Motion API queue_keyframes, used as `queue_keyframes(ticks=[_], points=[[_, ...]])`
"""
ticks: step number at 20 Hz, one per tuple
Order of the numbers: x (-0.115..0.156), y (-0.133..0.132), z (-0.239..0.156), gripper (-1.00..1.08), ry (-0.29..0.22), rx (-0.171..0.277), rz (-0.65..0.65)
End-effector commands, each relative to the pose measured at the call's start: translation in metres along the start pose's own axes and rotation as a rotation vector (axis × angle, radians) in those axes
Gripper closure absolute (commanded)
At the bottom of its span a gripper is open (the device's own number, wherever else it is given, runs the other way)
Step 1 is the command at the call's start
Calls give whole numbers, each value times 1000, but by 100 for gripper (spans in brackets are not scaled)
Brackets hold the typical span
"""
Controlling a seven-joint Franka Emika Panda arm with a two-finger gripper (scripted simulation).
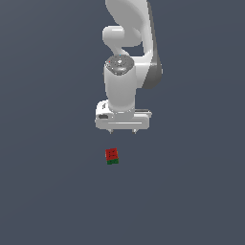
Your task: Pick up the object and move it to a goal position.
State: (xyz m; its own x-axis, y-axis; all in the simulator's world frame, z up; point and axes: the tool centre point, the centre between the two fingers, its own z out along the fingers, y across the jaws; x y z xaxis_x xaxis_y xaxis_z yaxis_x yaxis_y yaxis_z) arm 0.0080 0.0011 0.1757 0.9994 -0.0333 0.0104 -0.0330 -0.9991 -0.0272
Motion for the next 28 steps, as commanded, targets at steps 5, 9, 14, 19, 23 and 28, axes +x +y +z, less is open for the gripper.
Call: queue_keyframes(ticks=[5,9,14,19,23,28], points=[[3,-9,-5,-92,12,-4,-22],[7,-25,-16,-92,35,-12,-63],[8,-26,-16,-92,35,-12,-65],[13,-20,-7,-92,32,-14,-77],[20,-9,7,-92,25,-16,-95],[32,13,36,-92,12,-20,-131]])
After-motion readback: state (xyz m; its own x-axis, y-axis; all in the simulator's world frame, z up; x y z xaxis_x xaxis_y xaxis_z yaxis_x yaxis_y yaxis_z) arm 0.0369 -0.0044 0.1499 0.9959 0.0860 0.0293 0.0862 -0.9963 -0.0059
